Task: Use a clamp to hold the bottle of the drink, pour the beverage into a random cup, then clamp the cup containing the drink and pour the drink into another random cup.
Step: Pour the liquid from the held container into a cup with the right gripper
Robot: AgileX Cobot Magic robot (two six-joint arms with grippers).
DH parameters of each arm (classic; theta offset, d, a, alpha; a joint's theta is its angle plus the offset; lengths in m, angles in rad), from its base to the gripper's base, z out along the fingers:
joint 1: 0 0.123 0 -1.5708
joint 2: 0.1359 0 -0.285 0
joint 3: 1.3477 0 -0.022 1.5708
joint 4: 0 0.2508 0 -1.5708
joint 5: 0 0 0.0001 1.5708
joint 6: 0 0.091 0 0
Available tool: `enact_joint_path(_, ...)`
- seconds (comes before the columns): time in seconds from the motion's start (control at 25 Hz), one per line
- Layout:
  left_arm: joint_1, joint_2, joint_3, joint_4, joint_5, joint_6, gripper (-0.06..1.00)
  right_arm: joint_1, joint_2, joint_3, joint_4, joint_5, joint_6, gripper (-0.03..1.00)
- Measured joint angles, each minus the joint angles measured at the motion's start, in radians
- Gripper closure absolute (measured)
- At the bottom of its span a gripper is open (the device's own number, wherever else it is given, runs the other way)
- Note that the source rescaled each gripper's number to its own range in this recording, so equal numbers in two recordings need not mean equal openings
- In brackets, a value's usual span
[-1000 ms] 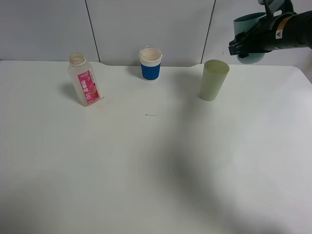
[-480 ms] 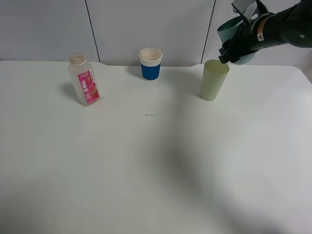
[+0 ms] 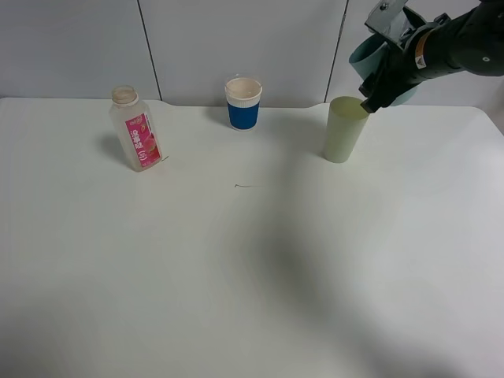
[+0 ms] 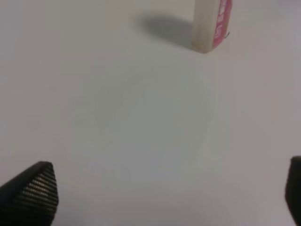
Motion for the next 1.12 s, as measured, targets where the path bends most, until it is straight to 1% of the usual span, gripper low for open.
enact_joint_path(0.2,0.000,0.000,0.000,0.000,0.000,0.000,0.01,0.000,0.000,0.000,-0.024,0.017,-0.005,0.96)
enact_joint_path(0.52,0.000,0.000,0.000,0.000,0.000,0.000,0.01,0.000,0.000,0.000,-0.054,0.066,-0.089,0.96)
enact_joint_path(0.8,0.000,0.000,0.000,0.000,0.000,0.000,0.01,0.002,0.000,0.000,-0.106,0.074,-0.096,0.96)
enact_joint_path(1.12,0.000,0.000,0.000,0.000,0.000,0.000,0.01,0.015,0.000,-0.002,-0.122,0.057,-0.096,0.96)
